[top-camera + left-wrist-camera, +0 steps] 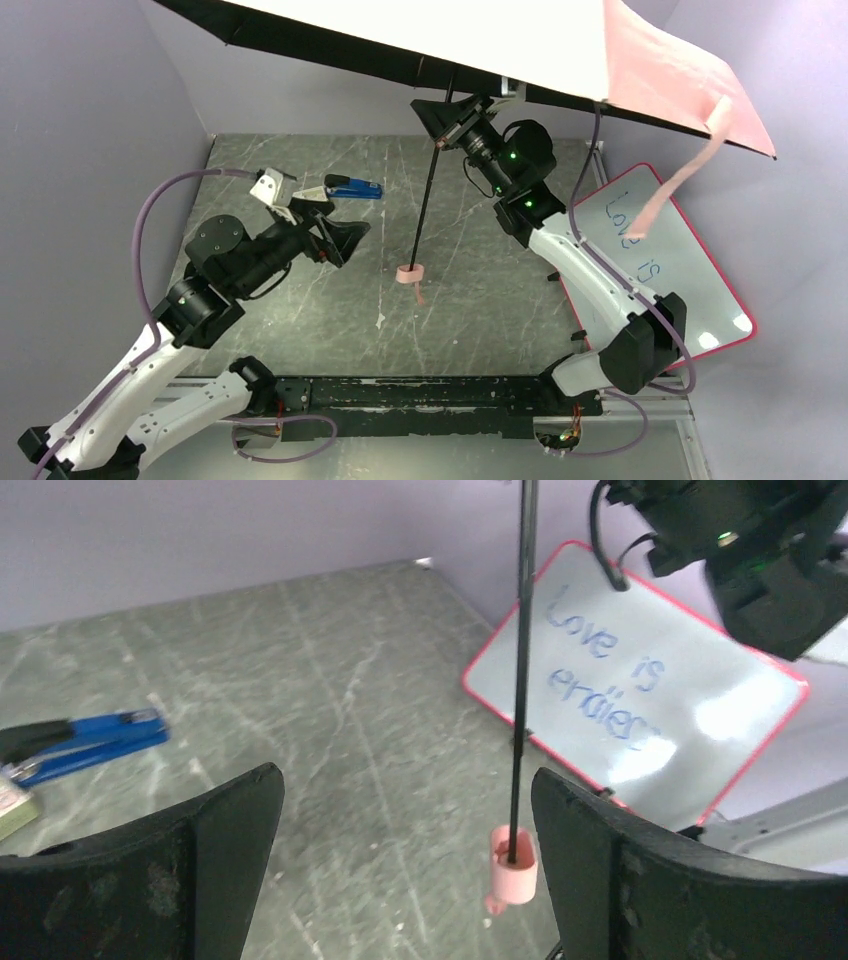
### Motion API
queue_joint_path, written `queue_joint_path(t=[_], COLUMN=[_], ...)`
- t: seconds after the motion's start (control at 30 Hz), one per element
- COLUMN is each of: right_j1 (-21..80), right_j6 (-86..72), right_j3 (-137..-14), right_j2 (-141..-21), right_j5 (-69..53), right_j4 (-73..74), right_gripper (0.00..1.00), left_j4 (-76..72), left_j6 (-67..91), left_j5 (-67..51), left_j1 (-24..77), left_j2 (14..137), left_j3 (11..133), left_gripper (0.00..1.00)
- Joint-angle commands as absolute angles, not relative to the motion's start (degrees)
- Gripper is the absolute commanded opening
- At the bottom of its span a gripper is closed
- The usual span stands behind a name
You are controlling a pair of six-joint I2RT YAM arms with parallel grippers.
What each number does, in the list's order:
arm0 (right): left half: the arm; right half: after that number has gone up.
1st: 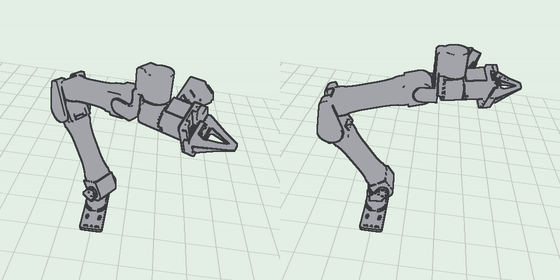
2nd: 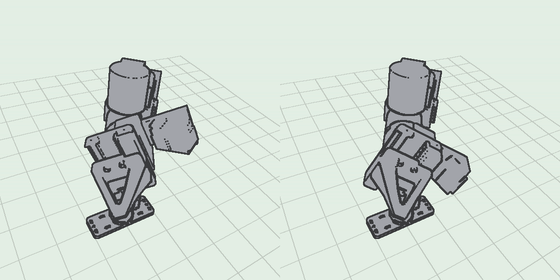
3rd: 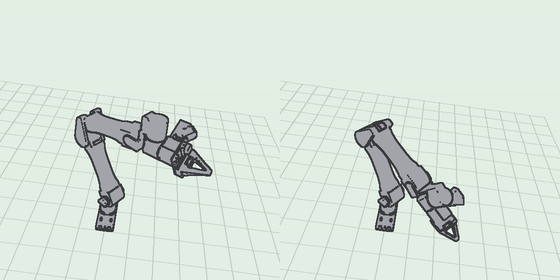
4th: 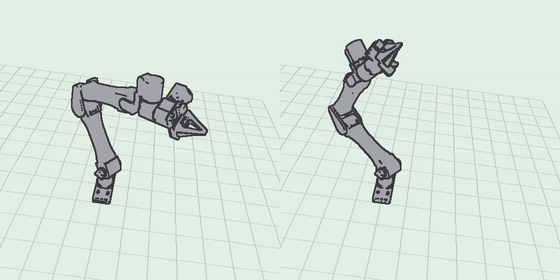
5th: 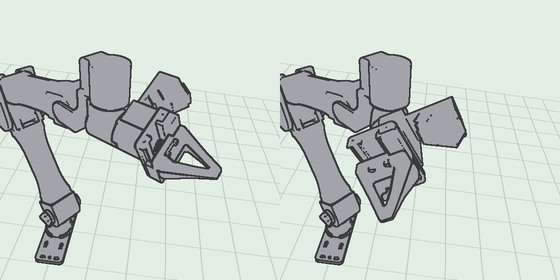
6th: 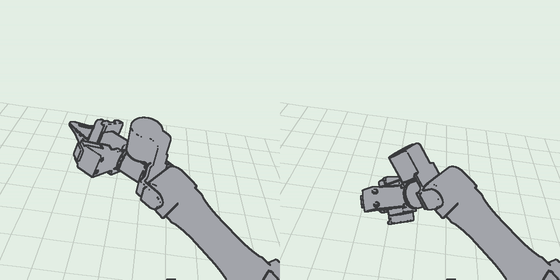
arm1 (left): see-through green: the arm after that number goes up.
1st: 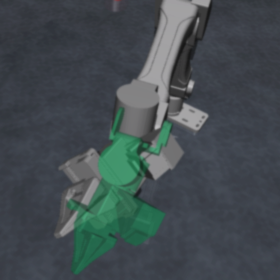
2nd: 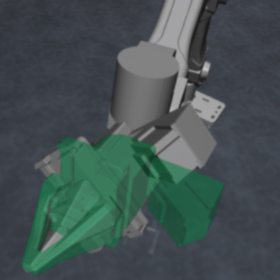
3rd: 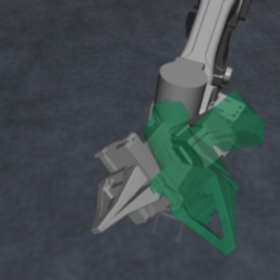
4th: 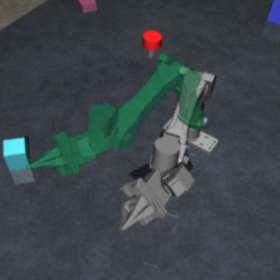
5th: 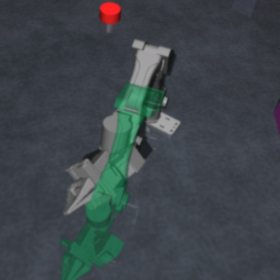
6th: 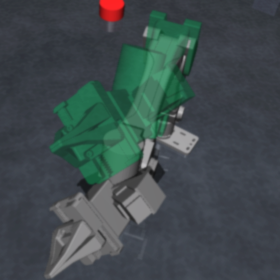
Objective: Put away the umbrella
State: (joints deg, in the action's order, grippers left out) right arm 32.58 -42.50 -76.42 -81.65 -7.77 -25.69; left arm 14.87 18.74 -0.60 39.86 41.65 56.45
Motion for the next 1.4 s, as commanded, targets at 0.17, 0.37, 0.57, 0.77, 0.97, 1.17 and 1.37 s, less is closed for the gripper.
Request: queue_joint_path(t=[0.17,0.37,0.57,0.77,0.97,1.17,1.37], right_j1=[33.31,34.39,35.94,37.45,38.52,39.85,41.30], right_j6=[-48.42,-50.08,-49.51,-49.22,-49.04,-49.31,-47.96], right_j3=[-73.09,-71.26,-70.11,-69.68,-70.56,-70.75,-70.11], right_j2=[-75.86,-74.22,-72.38,-71.85,-73.13,-74.00,-73.86], right_j5=[-12.12,-12.07,-11.49,-11.42,-13.11,-13.96,-13.21], right_j4=[-33.64,-35.40,-35.66,-36.14,-36.97,-37.82,-37.98], right_gripper=[0.00,0.00,0.00,0.00,0.00,0.00,0.00], left_j4=[-9.59,-18.23,-22.72,-28.08,-28.15,-28.83,-30.38], left_j6=[29.33,33.39,35.14,37.21,37.11,36.80,37.51], left_j5=[-16.72,-21.68,-24.01,-24.67,-24.87,-23.82,-25.19], left_j1=[40.08,40.08,40.28,41.91,43.08,44.11,44.21], left_j2=[47.63,54.75,58.96,62.68,66.24,67.93,71.24], left_j3=[53.10,52.58,53.95,55.71,59.31,60.47,62.41], left_gripper=[0.92,0.83,0.82,0.82,0.77,0.72,0.59])
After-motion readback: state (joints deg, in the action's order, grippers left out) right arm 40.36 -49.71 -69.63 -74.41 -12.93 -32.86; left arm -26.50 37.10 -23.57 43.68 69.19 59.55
